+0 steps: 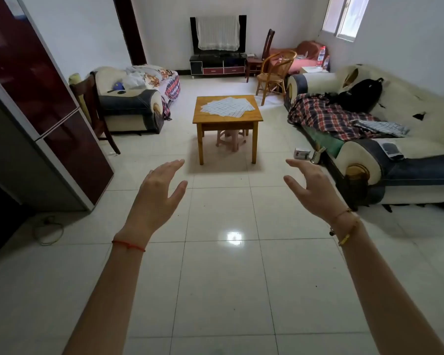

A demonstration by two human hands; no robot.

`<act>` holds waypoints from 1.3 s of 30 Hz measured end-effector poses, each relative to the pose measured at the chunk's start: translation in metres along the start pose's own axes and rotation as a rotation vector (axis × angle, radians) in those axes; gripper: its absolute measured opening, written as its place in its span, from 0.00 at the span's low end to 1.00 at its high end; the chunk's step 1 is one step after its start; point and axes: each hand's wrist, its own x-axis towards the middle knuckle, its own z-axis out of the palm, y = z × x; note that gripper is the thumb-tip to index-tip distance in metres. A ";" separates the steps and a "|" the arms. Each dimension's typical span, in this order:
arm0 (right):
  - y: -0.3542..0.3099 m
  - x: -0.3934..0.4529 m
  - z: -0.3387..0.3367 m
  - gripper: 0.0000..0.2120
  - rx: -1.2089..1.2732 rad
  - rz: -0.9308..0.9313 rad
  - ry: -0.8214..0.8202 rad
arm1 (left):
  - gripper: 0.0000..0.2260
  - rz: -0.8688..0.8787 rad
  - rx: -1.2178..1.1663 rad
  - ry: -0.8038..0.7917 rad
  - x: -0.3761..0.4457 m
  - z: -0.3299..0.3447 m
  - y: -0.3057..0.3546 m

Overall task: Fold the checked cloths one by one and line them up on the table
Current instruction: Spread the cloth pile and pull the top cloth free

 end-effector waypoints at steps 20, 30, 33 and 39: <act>0.077 0.111 0.076 0.20 0.002 0.093 -0.094 | 0.21 -0.080 -0.019 -0.083 0.117 0.091 -0.056; 0.119 0.282 0.123 0.19 0.002 0.126 -0.095 | 0.21 -0.092 -0.037 -0.116 0.283 0.136 -0.125; 0.136 0.317 0.138 0.19 0.021 0.156 -0.101 | 0.21 -0.100 -0.030 -0.141 0.325 0.150 -0.141; 0.174 0.382 0.159 0.19 0.032 0.216 -0.125 | 0.22 -0.124 -0.011 -0.194 0.398 0.182 -0.165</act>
